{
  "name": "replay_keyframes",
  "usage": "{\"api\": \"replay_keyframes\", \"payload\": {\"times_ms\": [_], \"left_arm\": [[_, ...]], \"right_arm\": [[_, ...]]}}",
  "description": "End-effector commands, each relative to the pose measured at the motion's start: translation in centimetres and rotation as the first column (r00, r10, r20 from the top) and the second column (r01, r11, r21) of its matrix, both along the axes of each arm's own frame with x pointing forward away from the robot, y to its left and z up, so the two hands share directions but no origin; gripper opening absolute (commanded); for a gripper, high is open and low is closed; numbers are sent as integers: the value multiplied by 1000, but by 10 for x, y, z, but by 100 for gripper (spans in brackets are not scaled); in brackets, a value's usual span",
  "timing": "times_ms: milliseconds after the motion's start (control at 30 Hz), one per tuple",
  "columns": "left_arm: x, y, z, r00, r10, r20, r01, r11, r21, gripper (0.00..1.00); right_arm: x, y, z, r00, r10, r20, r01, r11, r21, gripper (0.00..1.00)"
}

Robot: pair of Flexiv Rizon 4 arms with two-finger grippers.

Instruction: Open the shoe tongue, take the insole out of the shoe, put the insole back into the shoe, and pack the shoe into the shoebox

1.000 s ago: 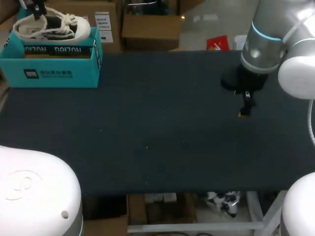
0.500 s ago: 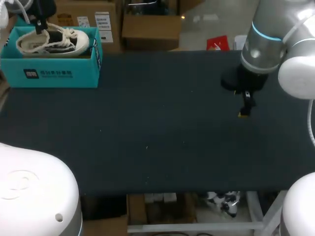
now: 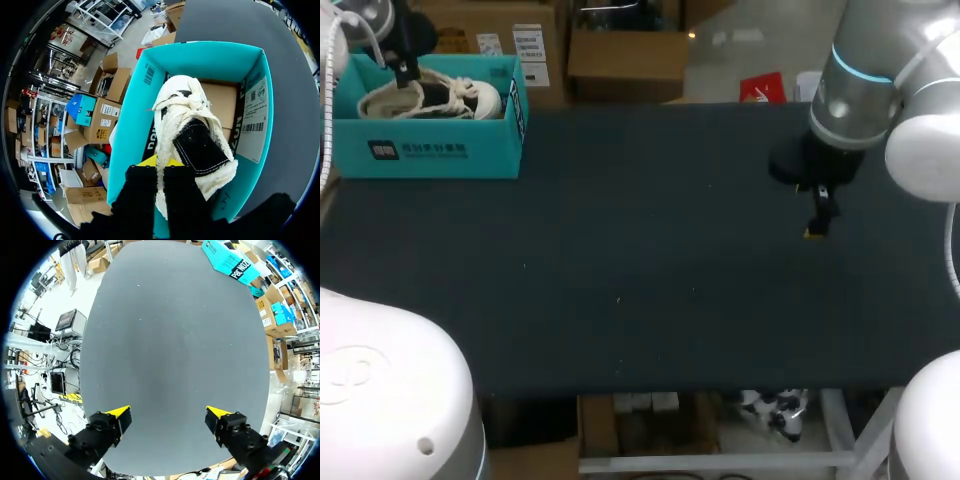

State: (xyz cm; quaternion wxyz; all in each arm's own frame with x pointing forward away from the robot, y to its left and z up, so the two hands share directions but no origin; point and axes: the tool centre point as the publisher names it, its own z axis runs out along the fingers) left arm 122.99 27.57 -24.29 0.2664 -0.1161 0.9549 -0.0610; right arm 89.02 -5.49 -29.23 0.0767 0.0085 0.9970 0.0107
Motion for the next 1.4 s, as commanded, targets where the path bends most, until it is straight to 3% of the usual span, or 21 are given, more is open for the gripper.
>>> {"api": "replay_keyframes", "payload": {"times_ms": [33, 67, 100, 367, 633, 833, 967, 1200, 1300, 1400], "left_arm": [[4, 2, -4, 1000, -5, 1, 5, 1000, -6, 19], [4, 2, -5, 1000, -5, 0, 5, 1000, -7, 65], [3, 2, -6, 1000, -6, 1, 6, 1000, -7, 98], [2, 1, -4, 1000, -12, 8, 12, 1000, -6, 100], [-11, -14, 21, 1000, -30, -5, 30, 1000, -8, 100], [-41, -37, 50, 998, -53, -17, 53, 998, -30, 100], [-62, -56, 61, 999, -7, -32, 6, 1000, -19, 100], [-109, -89, 64, 989, 137, -46, -136, 990, 25, 100], [-130, -101, 63, 985, 157, -73, -156, 988, 14, 100], [-153, -115, 61, 987, 145, -65, -144, 989, 16, 100]], "right_arm": [[0, 0, 0, 1000, 0, 0, 0, 1000, -3, 100], [0, 0, 0, 1000, 0, 0, 0, 1000, -3, 100], [0, 0, 0, 1000, 0, 0, 0, 1000, -3, 100], [0, 0, 0, 1000, 0, 0, 0, 1000, -3, 100], [0, 0, 0, 1000, 0, 0, 0, 1000, -3, 100], [0, 0, 0, 1000, 0, 0, 0, 1000, -3, 100], [0, 0, 0, 1000, 0, 0, 0, 1000, -3, 100], [0, 0, 0, 1000, 0, 0, 0, 1000, -3, 100], [0, 0, 0, 1000, 0, 0, 0, 1000, -3, 100], [0, 0, 0, 1000, 0, 0, 0, 1000, -3, 100]]}}
